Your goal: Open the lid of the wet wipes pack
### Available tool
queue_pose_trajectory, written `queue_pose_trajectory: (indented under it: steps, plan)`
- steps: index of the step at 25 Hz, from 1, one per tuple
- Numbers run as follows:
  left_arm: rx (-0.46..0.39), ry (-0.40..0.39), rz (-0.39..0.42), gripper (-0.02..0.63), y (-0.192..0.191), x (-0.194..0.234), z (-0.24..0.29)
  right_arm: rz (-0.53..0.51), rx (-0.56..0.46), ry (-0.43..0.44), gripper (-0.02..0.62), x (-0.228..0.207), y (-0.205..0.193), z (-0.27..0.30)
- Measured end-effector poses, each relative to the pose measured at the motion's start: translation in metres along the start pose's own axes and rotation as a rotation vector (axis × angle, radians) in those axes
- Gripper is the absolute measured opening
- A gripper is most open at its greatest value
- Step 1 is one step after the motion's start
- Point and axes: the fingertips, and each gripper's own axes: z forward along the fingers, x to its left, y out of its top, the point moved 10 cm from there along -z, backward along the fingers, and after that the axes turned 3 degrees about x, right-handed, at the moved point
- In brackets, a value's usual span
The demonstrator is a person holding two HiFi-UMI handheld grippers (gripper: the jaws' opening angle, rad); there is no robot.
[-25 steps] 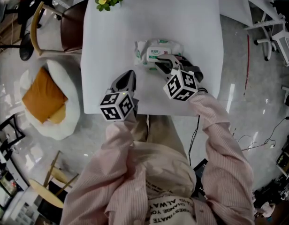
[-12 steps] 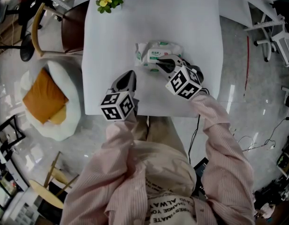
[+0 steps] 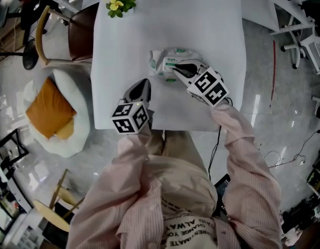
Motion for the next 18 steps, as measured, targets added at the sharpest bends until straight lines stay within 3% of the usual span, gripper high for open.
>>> queue_pose_trajectory:
  steps: [7,18]
  plan:
    - [0.001,-0.006,0.005,-0.002,0.003,-0.004,0.005,0.038,-0.060,-0.021,0.023,-0.018,0.015,-0.008]
    - [-0.002,-0.005,0.003,-0.001,0.008,-0.005,0.009,0.021,-0.067,-0.044,0.017,-0.034,0.025,-0.007]
